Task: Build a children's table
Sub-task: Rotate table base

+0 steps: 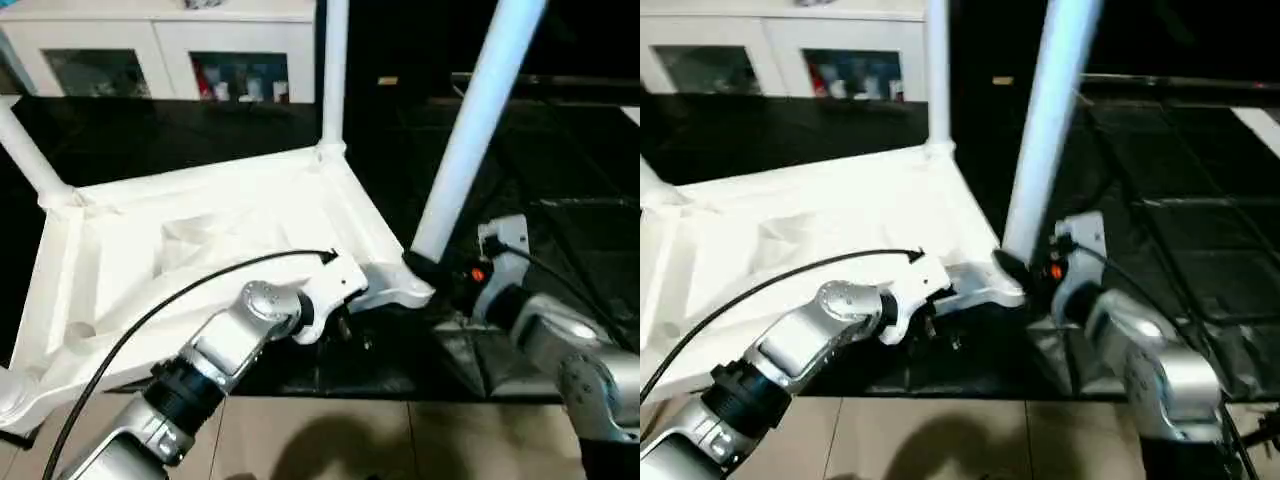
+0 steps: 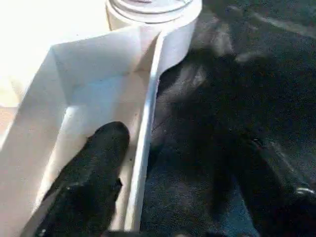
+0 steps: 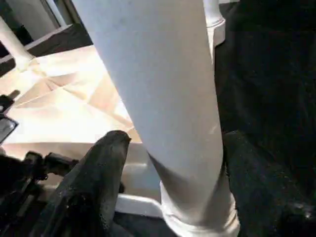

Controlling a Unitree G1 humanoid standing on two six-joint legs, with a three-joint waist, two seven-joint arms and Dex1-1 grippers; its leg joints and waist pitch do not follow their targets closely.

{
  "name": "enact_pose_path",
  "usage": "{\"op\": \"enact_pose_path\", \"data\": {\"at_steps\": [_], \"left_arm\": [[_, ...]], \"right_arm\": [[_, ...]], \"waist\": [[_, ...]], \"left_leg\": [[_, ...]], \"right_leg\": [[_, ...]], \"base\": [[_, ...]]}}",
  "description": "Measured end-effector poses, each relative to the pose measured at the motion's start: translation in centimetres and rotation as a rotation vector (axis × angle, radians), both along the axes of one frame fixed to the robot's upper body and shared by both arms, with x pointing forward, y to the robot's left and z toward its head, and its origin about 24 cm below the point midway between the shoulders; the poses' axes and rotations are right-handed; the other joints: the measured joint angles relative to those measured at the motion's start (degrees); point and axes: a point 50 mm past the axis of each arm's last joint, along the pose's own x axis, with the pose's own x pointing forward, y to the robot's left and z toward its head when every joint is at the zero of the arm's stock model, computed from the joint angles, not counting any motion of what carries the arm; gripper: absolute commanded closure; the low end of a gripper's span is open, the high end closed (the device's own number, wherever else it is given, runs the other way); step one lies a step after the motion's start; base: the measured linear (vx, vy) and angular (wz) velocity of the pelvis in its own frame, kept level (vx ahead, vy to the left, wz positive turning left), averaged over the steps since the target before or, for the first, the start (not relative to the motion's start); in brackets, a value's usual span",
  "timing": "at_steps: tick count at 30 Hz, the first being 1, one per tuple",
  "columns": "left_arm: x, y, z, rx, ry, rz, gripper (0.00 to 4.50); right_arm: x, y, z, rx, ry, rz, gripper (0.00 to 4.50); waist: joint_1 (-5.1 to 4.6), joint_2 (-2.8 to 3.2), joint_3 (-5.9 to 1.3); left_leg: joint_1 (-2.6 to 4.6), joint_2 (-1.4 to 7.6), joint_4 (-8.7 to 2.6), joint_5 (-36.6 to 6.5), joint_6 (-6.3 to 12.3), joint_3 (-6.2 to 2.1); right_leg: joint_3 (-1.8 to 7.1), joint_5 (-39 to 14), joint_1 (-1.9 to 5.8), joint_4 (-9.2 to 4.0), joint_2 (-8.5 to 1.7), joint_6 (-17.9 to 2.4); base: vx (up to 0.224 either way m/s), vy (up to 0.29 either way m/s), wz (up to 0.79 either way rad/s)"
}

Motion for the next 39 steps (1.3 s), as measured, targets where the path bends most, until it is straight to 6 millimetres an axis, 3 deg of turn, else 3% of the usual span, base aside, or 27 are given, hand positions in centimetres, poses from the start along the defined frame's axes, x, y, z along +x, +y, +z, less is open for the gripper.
{"op": "enact_pose_path", "data": {"at_steps": [9,15,19,25,32,35,39], "left_arm": [[0.4,2.7,0.5,-0.026,0.021,-0.026,1.77],[0.2,6.3,1.1,-0.039,0.042,-0.071,2.21],[0.1,7.4,1.3,-0.051,0.05,-0.083,2.5],[0.3,7.5,1.2,-0.079,0.034,-0.099,2.98],[1.2,5.8,1.7,-0.117,-0.032,-0.152,3.48],[1.5,4.7,1.7,-0.105,-0.061,-0.194,3.63],[1.9,4.7,1.3,-0.062,-0.075,-0.202,3.99]], "right_arm": [[-0.7,0.8,0.1,0.039,0.035,0.122,0.1],[-1.2,1.6,0.0,0.071,0.055,0.19,0.0],[-1.4,1.8,-0.3,0.074,0.069,0.201,0.0],[-1.6,1.4,-0.3,0.057,0.076,0.23,0.0],[-1.9,-0.5,0.3,-0.017,0.051,0.284,0.0],[-2.5,-1.6,0.3,-0.048,0.066,0.318,0.0],[-2.6,-2.5,0.7,-0.057,0.037,0.302,0.0]], "waist": [[-0.74,-0.06,0.04],[-0.66,-0.08,0.05],[-0.32,-0.08,0.05],[0.3,-0.08,0.05],[2.39,-0.06,0.06],[2.34,-0.07,0.05],[1.59,-0.06,0.05]], "left_leg": [[-0.05,0.01,-0.04,0.01,0.0,-0.07],[-0.25,0.01,-0.17,0.0,0.01,-0.06],[-0.27,0.0,-0.21,-0.07,0.14,0.01],[-0.28,0.0,-0.21,-0.14,0.24,0.06],[-0.2,-0.02,-0.17,0.12,0.55,0.26],[-0.23,-0.06,-0.15,0.13,0.63,0.34],[-0.38,0.0,-0.19,0.12,0.63,0.33]], "right_leg": [[0.0,-0.02,-0.05,-0.08,0.01,0.12],[-0.01,0.01,-0.14,-0.34,0.01,0.05],[-0.03,0.03,-0.15,-0.57,-0.01,0.02],[-0.03,0.03,-0.15,-0.62,-0.06,0.02],[-0.07,0.05,-0.02,-0.59,-0.37,0.04],[-0.04,0.06,0.04,-0.65,-0.44,0.05],[-0.07,0.05,0.02,-0.61,-0.38,0.08]], "base": [[0.0,0.0,0.0],[0.0,0.0,0.0],[0.0,0.0,0.0],[0.0,0.0,0.0],[0.0,0.0,0.0],[0.0,0.0,0.0],[0.0,0.0,0.0]]}}
